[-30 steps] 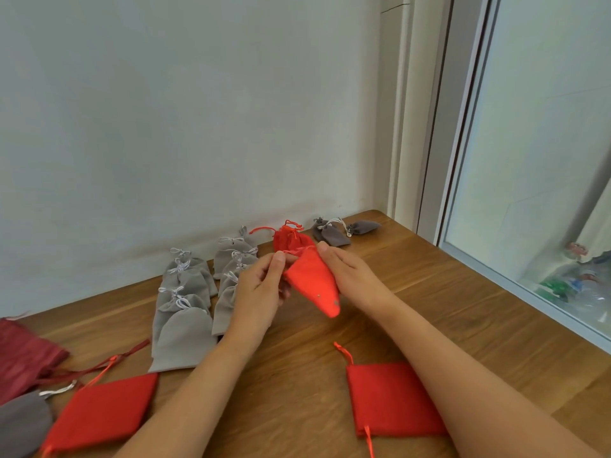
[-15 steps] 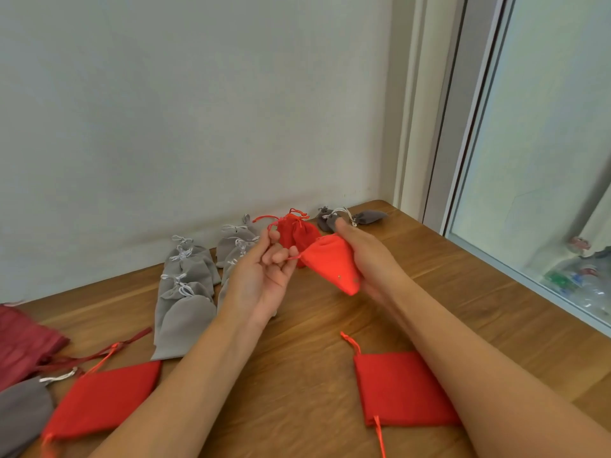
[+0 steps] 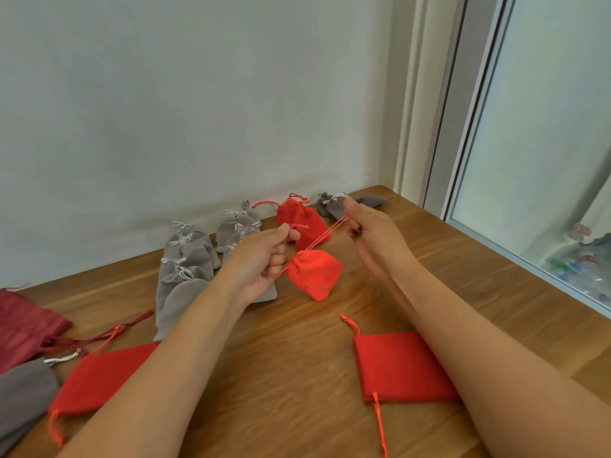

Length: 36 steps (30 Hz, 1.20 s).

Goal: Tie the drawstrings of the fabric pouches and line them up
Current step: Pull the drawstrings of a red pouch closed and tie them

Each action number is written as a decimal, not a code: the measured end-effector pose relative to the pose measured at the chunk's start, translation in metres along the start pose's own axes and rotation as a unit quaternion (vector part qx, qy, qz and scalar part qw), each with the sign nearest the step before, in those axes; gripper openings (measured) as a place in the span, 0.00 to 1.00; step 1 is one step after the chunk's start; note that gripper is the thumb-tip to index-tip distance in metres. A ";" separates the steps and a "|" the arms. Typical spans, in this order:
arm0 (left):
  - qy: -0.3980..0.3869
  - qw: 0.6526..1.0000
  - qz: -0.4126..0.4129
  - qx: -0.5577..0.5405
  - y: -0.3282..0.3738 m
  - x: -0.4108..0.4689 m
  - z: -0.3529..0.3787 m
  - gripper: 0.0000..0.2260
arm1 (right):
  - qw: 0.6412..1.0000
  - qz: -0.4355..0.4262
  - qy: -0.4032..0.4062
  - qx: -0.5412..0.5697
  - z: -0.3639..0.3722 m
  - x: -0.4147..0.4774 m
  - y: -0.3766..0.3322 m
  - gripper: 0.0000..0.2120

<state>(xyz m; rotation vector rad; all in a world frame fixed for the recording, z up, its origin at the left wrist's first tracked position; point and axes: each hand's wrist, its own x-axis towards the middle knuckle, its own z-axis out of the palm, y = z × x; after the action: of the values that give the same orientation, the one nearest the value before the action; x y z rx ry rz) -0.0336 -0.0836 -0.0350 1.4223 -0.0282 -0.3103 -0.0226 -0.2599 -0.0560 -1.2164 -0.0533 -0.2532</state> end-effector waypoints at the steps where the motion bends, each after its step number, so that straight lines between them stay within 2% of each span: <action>1: 0.005 1.000 -0.008 -0.003 0.001 0.000 -0.001 0.12 | 1.000 0.000 -0.001 0.016 0.001 0.000 -0.001 0.19; 4: 0.015 1.000 -0.014 0.006 0.000 0.002 -0.005 0.12 | 0.999 -0.019 -0.034 0.028 0.006 -0.004 -0.003 0.21; 7: -0.004 0.998 0.006 0.056 -0.004 0.001 -0.006 0.12 | 0.993 -0.021 -0.114 0.028 0.009 -0.009 -0.004 0.23; 10: -0.046 0.993 0.005 0.111 -0.005 -0.001 -0.002 0.13 | 0.984 -0.014 -0.176 -0.020 0.012 -0.013 -0.001 0.18; 13: -0.082 0.988 0.003 0.134 -0.002 -0.004 0.005 0.14 | 0.978 -0.008 -0.197 -0.069 0.012 -0.014 0.001 0.17; 16: -0.104 0.977 0.052 0.177 -0.004 -0.007 0.006 0.13 | 0.976 0.005 -0.206 -0.066 0.014 -0.015 0.001 0.15; 19: -0.042 0.983 0.096 0.154 -0.001 -0.006 0.004 0.14 | 0.979 0.007 -0.193 -0.060 0.013 -0.016 -0.003 0.09; 21: -0.006 0.988 0.113 0.109 0.003 -0.004 0.001 0.16 | 0.975 0.017 -0.186 -0.122 0.010 -0.016 -0.002 0.13; 25: 0.042 0.983 0.152 0.092 0.005 -0.004 0.000 0.16 | 0.937 0.037 -0.244 -0.248 0.010 -0.019 0.008 0.16; 29: 0.108 0.972 0.204 0.037 0.006 0.000 -0.003 0.15 | 0.926 0.033 -0.280 -0.251 0.013 -0.021 0.008 0.13; 32: 0.128 0.967 0.221 0.019 0.005 0.002 -0.006 0.17 | 0.900 0.025 -0.324 -0.289 0.012 -0.023 0.008 0.10; 34: 0.131 0.966 0.221 0.016 0.005 0.002 -0.006 0.17 | 0.891 0.020 -0.330 -0.312 0.010 -0.022 0.011 0.14; 36: 0.133 0.966 0.219 0.028 0.004 0.003 -0.006 0.16 | 0.902 0.038 -0.324 -0.283 0.012 -0.024 0.008 0.25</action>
<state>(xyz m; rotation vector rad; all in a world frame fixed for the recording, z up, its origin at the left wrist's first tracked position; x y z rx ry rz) -0.0285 -0.0781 -0.0330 1.4610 -0.1310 0.2495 -0.0427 -0.2423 -0.0637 -1.8390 -0.5418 0.2369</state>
